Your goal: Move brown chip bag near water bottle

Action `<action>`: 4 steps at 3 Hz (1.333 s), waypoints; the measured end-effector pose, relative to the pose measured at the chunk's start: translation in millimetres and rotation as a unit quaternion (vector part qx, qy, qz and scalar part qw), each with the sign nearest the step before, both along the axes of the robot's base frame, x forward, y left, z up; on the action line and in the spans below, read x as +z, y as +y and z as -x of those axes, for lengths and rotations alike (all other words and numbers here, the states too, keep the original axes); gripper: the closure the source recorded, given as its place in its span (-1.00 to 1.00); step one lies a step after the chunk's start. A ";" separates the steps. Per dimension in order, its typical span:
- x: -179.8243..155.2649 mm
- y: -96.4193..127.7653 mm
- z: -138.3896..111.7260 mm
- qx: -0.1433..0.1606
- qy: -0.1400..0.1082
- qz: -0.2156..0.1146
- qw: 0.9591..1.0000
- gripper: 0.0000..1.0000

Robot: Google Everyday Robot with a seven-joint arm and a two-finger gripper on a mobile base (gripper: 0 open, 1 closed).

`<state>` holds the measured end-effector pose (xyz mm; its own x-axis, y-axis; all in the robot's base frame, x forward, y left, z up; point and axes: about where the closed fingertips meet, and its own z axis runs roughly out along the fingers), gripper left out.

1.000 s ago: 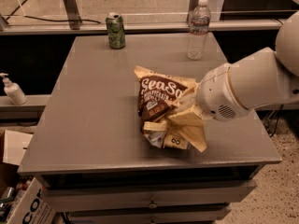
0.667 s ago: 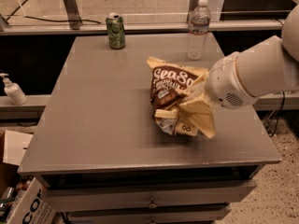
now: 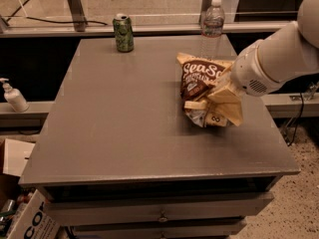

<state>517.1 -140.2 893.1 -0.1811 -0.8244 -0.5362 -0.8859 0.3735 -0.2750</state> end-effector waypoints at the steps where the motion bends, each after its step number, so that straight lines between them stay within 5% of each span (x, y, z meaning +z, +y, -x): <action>1: -5.0 -3.6 -24.9 0.005 0.003 0.026 1.000 1.00; 4: -8.1 -6.1 -74.8 0.017 0.011 0.067 0.998 1.00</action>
Offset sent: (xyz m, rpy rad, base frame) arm 0.0695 -0.0088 -0.0172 -0.1380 0.0327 0.0344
